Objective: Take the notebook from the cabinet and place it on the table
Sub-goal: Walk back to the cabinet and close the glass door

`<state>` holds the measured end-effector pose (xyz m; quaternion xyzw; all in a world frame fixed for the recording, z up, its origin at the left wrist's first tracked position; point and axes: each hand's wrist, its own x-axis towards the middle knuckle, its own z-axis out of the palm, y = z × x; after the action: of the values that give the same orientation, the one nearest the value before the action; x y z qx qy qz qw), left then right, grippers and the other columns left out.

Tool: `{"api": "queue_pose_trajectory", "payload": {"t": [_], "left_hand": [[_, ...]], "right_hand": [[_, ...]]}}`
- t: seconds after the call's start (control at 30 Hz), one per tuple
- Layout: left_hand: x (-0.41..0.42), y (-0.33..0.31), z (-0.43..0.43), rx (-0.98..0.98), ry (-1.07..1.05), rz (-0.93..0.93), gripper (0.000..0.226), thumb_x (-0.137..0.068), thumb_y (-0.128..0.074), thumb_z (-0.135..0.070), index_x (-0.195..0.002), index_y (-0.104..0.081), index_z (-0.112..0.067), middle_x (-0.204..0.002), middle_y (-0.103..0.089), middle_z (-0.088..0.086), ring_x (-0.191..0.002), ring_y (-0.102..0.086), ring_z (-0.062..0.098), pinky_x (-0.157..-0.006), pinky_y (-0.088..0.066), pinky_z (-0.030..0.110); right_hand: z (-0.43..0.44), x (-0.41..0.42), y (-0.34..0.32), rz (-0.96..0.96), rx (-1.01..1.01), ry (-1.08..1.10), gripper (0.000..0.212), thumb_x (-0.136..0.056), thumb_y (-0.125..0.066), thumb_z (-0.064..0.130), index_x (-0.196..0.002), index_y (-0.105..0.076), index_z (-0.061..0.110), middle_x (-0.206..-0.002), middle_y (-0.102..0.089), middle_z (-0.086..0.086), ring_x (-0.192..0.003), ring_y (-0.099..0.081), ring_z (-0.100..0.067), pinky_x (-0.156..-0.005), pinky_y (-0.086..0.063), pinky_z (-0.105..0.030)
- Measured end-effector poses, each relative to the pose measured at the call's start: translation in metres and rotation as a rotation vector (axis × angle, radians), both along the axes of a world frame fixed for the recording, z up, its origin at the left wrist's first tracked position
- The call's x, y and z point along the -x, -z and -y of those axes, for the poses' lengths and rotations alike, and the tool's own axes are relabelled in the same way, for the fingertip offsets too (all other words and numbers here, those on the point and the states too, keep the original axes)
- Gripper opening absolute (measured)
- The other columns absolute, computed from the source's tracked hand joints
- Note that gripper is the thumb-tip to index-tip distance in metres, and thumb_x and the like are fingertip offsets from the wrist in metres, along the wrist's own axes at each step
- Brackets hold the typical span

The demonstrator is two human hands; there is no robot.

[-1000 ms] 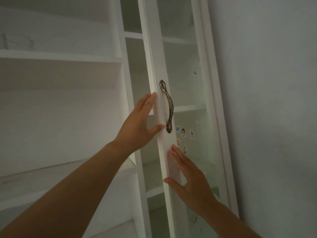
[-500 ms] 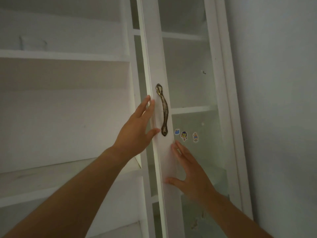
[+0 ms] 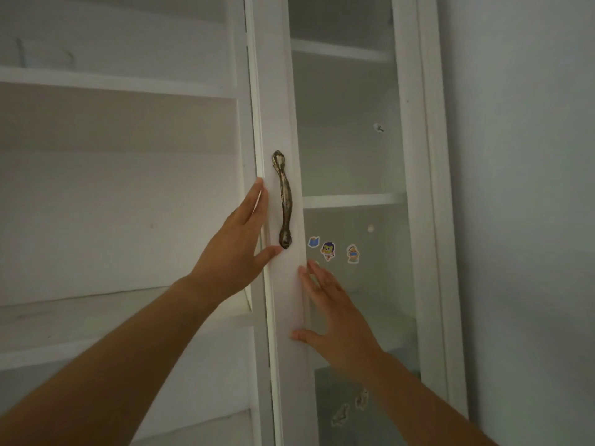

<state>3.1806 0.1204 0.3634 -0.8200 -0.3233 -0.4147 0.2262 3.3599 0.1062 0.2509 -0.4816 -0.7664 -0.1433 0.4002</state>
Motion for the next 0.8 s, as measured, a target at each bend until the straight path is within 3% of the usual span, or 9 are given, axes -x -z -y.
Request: {"api": "queue_pose_trajectory", "payload": {"t": [0.17,0.4,0.63,0.8], "left_hand": [[0.0,0.017,-0.003,0.014,-0.027,-0.023,0.1,-0.079,-0.064,-0.039,-0.144,0.009,-0.019,-0.151,0.016,-0.013,-0.142,-0.007,0.015,-0.107,-0.016,0.026],[-0.001,0.026,-0.017,0.135,-0.09,-0.031,0.11,-0.073,-0.067,-0.044,-0.143,0.014,-0.018,-0.152,0.022,-0.009,-0.143,0.0,0.019,-0.111,-0.024,0.038],[0.002,0.03,-0.024,0.127,-0.108,-0.039,0.116,-0.069,-0.07,-0.046,-0.136,0.023,-0.027,-0.145,0.03,-0.016,-0.142,0.002,0.016,-0.108,-0.027,0.033],[0.0,0.029,-0.03,0.122,-0.131,-0.041,0.116,-0.07,-0.07,-0.045,-0.141,0.017,-0.022,-0.145,0.029,-0.016,-0.142,0.001,0.015,-0.108,-0.026,0.03]], "right_hand": [[-0.011,-0.006,-0.007,-0.05,-0.001,0.005,0.106,-0.066,-0.071,0.054,-0.13,0.013,0.058,-0.149,0.026,0.021,-0.135,0.029,-0.007,-0.109,-0.002,-0.029],[-0.033,0.001,-0.006,-0.01,-0.005,0.063,0.105,-0.069,-0.067,0.057,-0.132,0.017,0.054,-0.147,0.032,0.016,-0.136,0.03,-0.017,-0.116,-0.007,-0.043],[-0.041,0.001,-0.003,0.023,-0.034,0.099,0.103,-0.069,-0.061,0.062,-0.134,0.018,0.049,-0.147,0.032,0.012,-0.137,0.028,-0.02,-0.116,-0.011,-0.044],[-0.046,0.003,-0.004,0.031,-0.036,0.134,0.102,-0.07,-0.059,0.063,-0.133,0.02,0.048,-0.147,0.032,0.009,-0.137,0.027,-0.023,-0.116,-0.016,-0.046]]}}
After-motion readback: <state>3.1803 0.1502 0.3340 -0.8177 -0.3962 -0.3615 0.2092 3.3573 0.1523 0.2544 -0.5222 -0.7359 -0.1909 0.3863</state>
